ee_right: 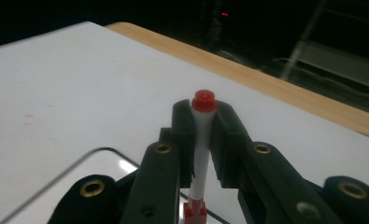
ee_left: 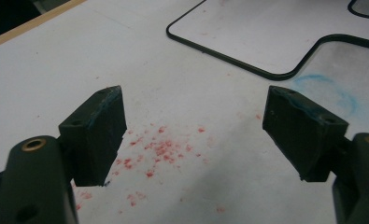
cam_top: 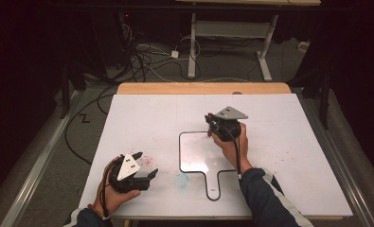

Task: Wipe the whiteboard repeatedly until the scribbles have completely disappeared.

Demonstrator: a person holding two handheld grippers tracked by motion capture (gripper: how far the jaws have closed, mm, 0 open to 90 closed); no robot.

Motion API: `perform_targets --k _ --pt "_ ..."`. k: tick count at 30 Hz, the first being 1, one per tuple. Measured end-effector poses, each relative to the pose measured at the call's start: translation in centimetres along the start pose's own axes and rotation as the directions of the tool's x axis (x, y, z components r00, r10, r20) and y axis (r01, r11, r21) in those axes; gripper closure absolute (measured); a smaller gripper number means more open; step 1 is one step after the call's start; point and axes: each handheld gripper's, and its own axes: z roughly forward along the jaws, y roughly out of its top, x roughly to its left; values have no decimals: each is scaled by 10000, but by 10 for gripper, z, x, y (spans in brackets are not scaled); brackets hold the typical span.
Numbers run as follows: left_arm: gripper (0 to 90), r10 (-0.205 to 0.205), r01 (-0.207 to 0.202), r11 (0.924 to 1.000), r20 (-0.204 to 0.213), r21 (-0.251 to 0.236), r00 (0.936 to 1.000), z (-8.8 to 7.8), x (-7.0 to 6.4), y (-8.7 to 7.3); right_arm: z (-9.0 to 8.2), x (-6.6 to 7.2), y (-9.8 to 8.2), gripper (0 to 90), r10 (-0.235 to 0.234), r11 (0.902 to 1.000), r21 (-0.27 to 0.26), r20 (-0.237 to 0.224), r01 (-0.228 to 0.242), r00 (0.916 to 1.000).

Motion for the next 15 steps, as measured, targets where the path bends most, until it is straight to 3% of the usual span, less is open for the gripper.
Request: perform_targets --k 3,6,8,10,13,15 --pt "204 76 -76 10000 -46 13 10000 1 0 0 4 8 2 813 154 9999 3 -458 -155 9988" --pt "204 86 -86 10000 -20 33 10000 2 -1 0 8 15 6 814 -177 9998 25 -725 179 9972" --pt "205 110 -110 9999 -8 33 9999 2 -1 0 8 17 7 814 -420 9991 70 -534 424 9977" --pt "205 108 -108 9999 -5 56 9999 1 -1 0 8 14 7 814 -603 9980 197 68 602 9982" --pt "205 107 -107 9999 -10 88 9999 1 -1 -1 7 3 6 814 -453 9986 322 703 432 9965" --pt "205 101 -101 9999 25 63 9999 1 -1 0 5 -2 5 814 -200 9993 319 666 179 9976"
